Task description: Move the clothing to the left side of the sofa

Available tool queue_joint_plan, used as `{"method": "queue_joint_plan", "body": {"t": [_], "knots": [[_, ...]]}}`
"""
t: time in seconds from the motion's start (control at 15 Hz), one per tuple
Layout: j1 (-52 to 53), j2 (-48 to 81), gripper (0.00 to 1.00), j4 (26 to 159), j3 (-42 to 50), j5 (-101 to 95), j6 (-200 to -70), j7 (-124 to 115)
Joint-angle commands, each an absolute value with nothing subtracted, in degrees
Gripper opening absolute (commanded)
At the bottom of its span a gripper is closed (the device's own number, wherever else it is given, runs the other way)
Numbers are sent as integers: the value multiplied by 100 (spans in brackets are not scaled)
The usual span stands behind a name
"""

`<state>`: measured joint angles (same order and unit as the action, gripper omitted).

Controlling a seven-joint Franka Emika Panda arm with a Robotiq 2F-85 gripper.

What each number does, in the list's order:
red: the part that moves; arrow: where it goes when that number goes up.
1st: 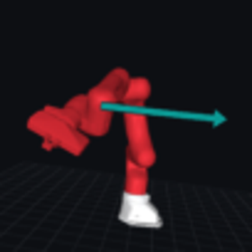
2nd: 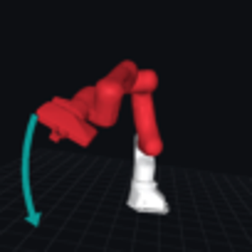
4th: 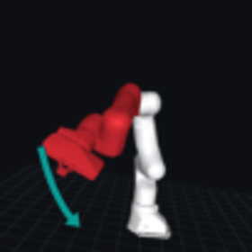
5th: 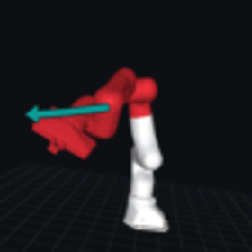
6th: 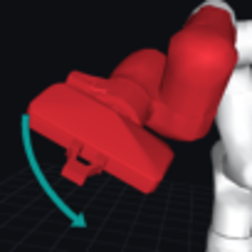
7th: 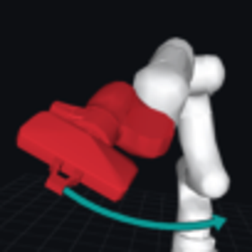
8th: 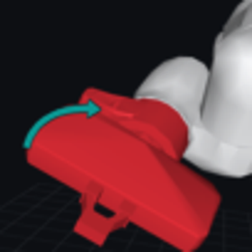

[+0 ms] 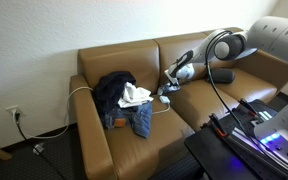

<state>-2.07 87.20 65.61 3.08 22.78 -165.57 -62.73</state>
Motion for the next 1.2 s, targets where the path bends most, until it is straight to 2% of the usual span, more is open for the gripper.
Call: {"method": "queue_joint_plan", "body": {"t": [0.0,0.6,0.73,1.13], "knots": [[-287,8720,32,6641,22,2181,-16659,-5928],[-118,8720,95,6759,87,2111,-16977,-5360],[-68,8720,100,6785,177,2104,-17065,-5264],[-13,8720,100,6823,283,2132,-17112,-5114]]}}
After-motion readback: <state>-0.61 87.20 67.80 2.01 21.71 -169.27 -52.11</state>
